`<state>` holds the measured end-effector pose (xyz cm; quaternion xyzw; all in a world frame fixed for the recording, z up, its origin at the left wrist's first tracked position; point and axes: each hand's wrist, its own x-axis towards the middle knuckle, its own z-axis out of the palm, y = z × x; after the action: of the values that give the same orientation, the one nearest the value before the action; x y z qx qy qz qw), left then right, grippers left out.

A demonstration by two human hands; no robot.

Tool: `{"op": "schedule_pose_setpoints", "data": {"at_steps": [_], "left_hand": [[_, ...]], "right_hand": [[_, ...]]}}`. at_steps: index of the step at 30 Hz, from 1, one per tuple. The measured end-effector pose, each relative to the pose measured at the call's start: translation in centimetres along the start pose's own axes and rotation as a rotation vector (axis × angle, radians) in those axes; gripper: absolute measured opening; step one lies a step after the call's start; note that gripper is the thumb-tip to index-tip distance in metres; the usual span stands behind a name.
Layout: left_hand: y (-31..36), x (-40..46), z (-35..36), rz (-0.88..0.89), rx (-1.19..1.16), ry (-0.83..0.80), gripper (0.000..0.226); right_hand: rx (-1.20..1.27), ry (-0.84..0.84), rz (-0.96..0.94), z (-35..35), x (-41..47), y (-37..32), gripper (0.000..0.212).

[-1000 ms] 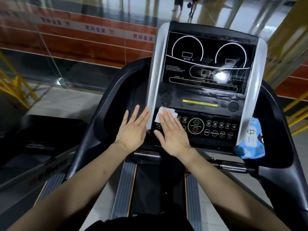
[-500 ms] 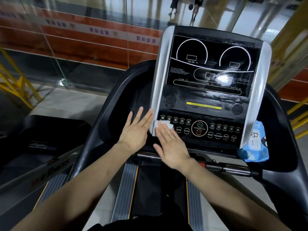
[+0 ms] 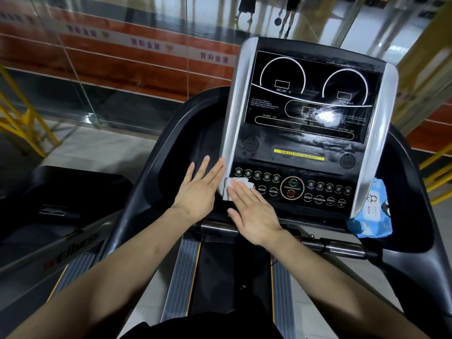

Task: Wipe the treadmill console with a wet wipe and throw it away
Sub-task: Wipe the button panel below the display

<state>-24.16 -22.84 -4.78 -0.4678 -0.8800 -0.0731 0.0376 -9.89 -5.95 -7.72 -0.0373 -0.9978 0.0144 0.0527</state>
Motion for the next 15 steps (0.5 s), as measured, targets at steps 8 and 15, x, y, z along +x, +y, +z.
{"op": "schedule_pose_setpoints", "data": {"at_steps": [8, 15], "left_hand": [[0.2, 0.0, 0.1, -0.006, -0.012, 0.008, 0.082], [0.3, 0.1, 0.3, -0.008, -0.048, 0.053, 0.079]], "right_hand": [[0.003, 0.041, 0.084, -0.8, 1.2, -0.1, 0.067], [0.031, 0.067, 0.121, -1.3, 2.9, -0.5, 0.069]]}}
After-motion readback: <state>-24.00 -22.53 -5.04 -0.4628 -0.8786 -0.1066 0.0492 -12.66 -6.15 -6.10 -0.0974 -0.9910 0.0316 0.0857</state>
